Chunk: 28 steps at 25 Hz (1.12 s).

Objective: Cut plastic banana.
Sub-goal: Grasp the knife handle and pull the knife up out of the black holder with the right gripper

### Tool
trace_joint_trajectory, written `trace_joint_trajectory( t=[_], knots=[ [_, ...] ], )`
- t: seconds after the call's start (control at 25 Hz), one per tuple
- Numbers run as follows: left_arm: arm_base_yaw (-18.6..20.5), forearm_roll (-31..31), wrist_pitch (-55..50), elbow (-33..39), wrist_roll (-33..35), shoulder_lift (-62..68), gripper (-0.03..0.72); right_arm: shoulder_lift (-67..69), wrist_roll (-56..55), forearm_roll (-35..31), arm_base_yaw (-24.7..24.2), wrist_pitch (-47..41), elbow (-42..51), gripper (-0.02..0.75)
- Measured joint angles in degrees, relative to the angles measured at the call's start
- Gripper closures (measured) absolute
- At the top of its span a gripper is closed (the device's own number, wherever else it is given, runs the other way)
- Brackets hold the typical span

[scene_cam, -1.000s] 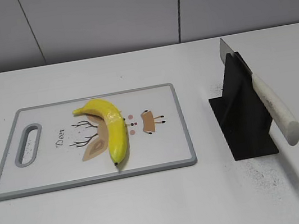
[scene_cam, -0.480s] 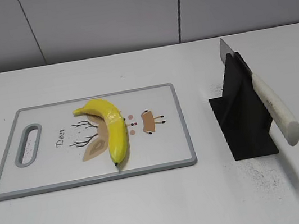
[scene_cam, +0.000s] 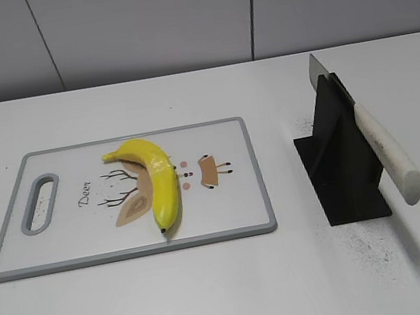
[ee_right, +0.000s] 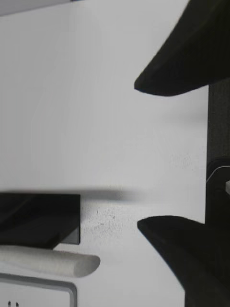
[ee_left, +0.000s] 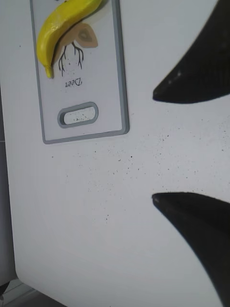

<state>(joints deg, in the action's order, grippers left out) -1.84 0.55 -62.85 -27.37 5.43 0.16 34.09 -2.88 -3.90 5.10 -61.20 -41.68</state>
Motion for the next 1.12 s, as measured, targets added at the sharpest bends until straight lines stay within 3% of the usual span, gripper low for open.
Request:
trace_joint_trajectory(
  t=[0.24, 0.36, 0.84, 1.12],
  knots=[
    [0.0, 0.0, 0.0, 0.0, 0.0, 0.0, 0.127, 10.9, -2.0, 0.8, 14.3, 0.1, -5.4, 0.152],
    [0.0, 0.0, 0.0, 0.0, 0.0, 0.0, 0.127, 16.8, -4.3, 1.0, 18.4, 0.1, -8.7, 0.152],
    [0.0, 0.0, 0.0, 0.0, 0.0, 0.0, 0.137, 41.8, -6.5, 0.2, 18.9, 0.2, -20.6, 0.152],
    [0.0, 0.0, 0.0, 0.0, 0.0, 0.0, 0.143, 52.9, -8.8, 0.2, 18.9, 0.8, -21.7, 0.152]
  ],
)
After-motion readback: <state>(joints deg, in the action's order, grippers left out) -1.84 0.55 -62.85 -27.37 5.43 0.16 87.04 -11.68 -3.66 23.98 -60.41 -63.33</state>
